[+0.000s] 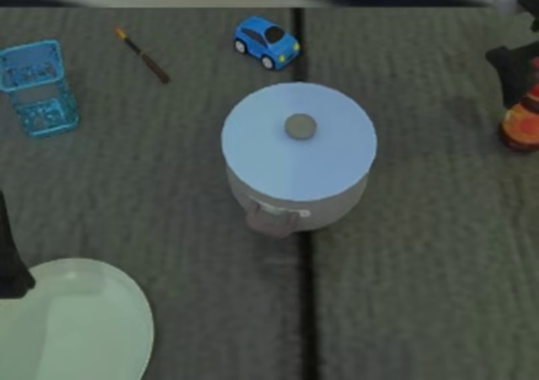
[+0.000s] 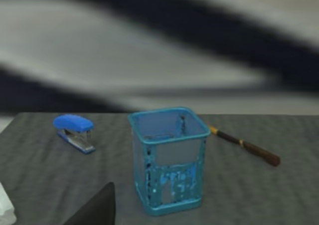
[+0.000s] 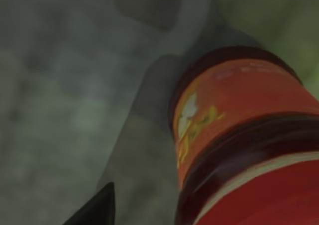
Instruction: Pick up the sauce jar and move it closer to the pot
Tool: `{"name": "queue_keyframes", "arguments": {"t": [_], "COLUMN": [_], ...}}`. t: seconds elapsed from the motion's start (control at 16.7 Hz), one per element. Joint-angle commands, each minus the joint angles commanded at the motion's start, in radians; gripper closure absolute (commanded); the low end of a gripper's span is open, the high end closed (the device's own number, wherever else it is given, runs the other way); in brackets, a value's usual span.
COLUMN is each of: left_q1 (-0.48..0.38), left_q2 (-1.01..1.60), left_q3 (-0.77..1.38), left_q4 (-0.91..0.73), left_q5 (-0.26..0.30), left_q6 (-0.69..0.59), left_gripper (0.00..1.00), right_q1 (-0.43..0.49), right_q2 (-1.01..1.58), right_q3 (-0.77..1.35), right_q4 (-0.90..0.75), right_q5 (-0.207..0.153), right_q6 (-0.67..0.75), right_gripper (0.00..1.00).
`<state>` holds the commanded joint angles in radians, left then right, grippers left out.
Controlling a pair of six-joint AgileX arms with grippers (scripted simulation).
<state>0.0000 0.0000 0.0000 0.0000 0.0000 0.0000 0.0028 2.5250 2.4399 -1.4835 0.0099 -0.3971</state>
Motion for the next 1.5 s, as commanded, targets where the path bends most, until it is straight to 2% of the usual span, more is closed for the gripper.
{"name": "queue_keyframes", "arguments": {"t": [0.24,0.54,1.32,1.5], "left_q1": [0.0,0.0,0.0,0.0], "left_q2": [0.0,0.0,0.0,0.0], "left_q3": [0.0,0.0,0.0,0.0], "left_q4": [0.0,0.0,0.0,0.0], "left_q5": [0.0,0.0,0.0,0.0], "left_q6": [0.0,0.0,0.0,0.0], "left_gripper": [0.0,0.0,0.0,0.0], "right_q1": [0.0,0.0,0.0,0.0], "right_q2": [-0.027,-0.03,-0.03,-0.03], "right_q3": [-0.142,-0.154,-0.154,-0.154], "right_q4": [0.115,0.126,0.126,0.126], "right_q5": [0.0,0.0,0.0,0.0], "right_q6": [0.0,0.0,0.0,0.0], "right_gripper": [0.0,0.0,0.98,1.0]}}
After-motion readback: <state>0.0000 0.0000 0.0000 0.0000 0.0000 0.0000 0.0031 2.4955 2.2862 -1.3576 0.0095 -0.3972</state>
